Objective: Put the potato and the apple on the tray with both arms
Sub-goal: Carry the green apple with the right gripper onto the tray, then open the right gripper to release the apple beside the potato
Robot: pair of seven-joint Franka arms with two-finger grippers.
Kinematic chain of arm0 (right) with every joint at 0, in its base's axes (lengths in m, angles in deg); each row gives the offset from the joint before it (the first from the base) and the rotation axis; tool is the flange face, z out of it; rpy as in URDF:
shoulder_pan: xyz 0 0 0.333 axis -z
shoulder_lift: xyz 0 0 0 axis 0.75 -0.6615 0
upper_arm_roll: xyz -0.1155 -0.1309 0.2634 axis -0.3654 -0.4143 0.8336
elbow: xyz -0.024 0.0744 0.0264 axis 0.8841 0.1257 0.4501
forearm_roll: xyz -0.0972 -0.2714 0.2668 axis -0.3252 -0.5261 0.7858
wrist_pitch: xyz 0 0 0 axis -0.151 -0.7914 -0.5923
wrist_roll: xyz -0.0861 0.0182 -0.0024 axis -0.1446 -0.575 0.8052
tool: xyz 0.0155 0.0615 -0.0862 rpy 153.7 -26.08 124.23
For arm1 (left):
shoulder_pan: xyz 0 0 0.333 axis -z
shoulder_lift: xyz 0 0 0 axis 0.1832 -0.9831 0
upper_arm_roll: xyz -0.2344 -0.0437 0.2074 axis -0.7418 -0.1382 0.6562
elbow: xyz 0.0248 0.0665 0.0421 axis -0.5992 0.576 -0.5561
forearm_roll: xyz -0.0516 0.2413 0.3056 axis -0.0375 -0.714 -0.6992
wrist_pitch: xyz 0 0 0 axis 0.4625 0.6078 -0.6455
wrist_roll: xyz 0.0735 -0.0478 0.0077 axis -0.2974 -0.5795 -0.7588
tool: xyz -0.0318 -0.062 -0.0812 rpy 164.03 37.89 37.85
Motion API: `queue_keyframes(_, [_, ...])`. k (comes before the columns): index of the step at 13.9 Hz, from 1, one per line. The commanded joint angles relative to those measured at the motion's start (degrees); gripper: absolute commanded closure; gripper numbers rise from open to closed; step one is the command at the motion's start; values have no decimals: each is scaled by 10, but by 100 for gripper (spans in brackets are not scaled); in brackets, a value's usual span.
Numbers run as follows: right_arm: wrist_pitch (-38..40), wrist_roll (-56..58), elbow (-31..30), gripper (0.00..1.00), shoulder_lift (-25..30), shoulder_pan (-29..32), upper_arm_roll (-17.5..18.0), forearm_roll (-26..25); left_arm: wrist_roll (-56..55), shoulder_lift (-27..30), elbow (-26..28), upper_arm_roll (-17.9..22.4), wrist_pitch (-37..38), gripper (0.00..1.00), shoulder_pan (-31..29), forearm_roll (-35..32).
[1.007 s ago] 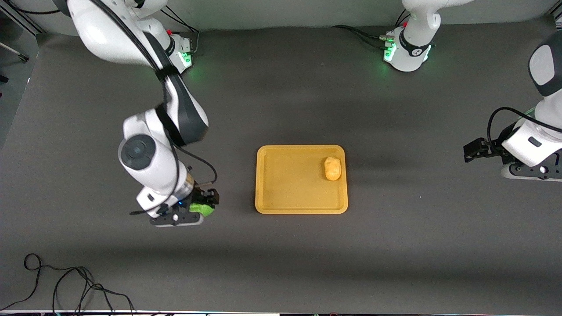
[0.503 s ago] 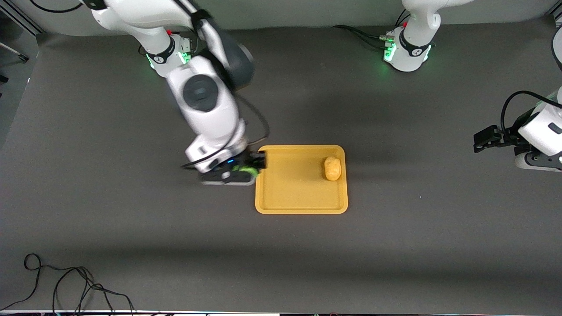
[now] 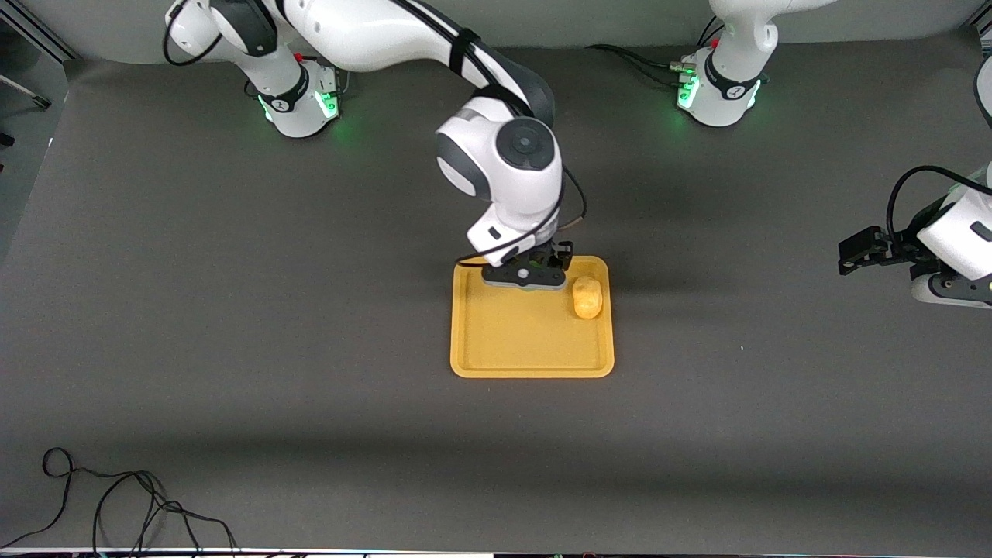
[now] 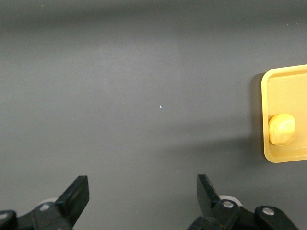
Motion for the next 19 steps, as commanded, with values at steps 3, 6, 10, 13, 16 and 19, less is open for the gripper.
queue_keyframes(3, [-64, -11, 41, 33, -91, 5, -11, -14, 8, -6, -7, 2, -6, 0, 0, 4])
queue_keyframes(6, [-83, -11, 40, 32, -114, 7, -11, -14, 11, -11, -7, 3, -9, 0, -2, 3])
queue_keyframes(10, [-92, -11, 37, 13, -126, 9, -11, -14, 12, -13, -6, 3, -10, 0, -2, 3])
queue_keyframes(13, [-86, -12, 38, 0, -119, 9, -11, -13, 9, -15, -6, 3, -10, 0, 0, 3])
queue_keyframes(16, [-38, -12, 43, 0, -85, 9, -11, -12, 8, -18, -7, 3, -11, 0, 2, 2])
queue_keyframes(19, [42, -8, 45, 0, -16, 18, -15, -9, 12, -17, -9, 4, -12, 0, -3, 0])
